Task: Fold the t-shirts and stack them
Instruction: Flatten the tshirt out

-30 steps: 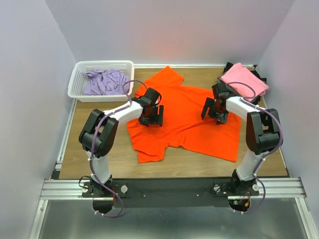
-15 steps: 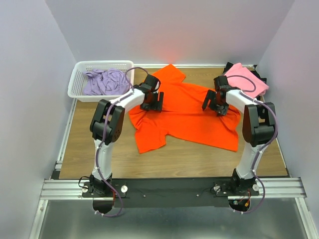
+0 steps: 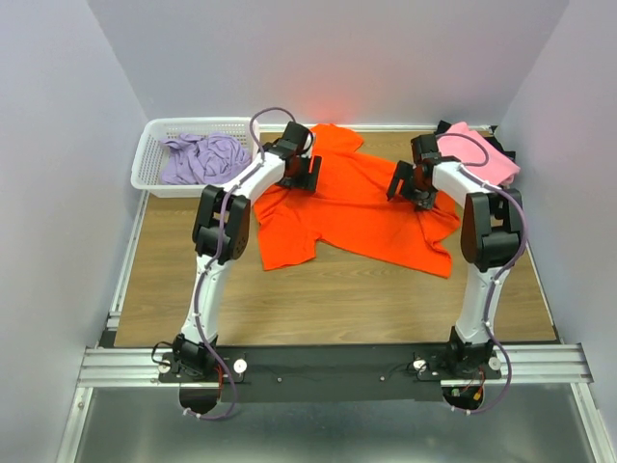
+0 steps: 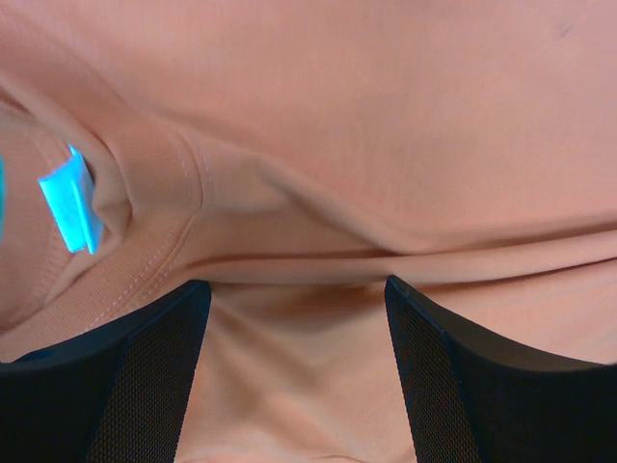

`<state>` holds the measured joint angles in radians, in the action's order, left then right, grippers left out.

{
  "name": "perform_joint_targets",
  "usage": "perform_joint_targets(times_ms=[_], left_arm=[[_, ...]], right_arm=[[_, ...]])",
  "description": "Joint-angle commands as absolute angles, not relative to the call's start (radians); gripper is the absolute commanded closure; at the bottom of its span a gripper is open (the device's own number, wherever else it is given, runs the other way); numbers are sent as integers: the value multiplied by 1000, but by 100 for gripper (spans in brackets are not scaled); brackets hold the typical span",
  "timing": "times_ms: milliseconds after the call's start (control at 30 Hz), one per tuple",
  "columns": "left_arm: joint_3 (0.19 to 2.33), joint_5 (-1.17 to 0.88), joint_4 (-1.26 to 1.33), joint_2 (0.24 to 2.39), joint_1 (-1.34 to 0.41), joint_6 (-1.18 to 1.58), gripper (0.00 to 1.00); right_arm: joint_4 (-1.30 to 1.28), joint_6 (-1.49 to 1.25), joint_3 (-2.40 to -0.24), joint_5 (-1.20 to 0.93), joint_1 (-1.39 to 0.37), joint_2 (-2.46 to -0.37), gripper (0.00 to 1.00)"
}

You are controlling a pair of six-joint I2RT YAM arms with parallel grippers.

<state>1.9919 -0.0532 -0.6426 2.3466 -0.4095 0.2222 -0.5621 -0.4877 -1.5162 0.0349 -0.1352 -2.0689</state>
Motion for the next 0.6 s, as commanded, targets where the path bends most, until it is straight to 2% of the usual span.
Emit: perform_joint_targets(times_ms=[0,133,233,367,400,567], left_arm=[[2083,-60,-681,2316,-407,198,19],[2019,23,-658,2184,-408,221,19],[1838,89,-601,2013,-417,261,19],[1489,146,-539,1737,-448,395,19],[1429,146,-534,1736,-448,396,19],[1072,156,-529,1450,-498,633,20]], right_arm=[[-592,-448,-1542,-103,-126,-2132,9],[-592,-420,-1562,-135,-126,-2100,9],[-594,-402,-1562,-144,-126,-2056,9],[-594,-394,-1522,-143,-127,-1984,9],[-594,-397,-1510,-141,-126,-1968,9],[-594,-422,-1422,-150,-126,-1876,9]])
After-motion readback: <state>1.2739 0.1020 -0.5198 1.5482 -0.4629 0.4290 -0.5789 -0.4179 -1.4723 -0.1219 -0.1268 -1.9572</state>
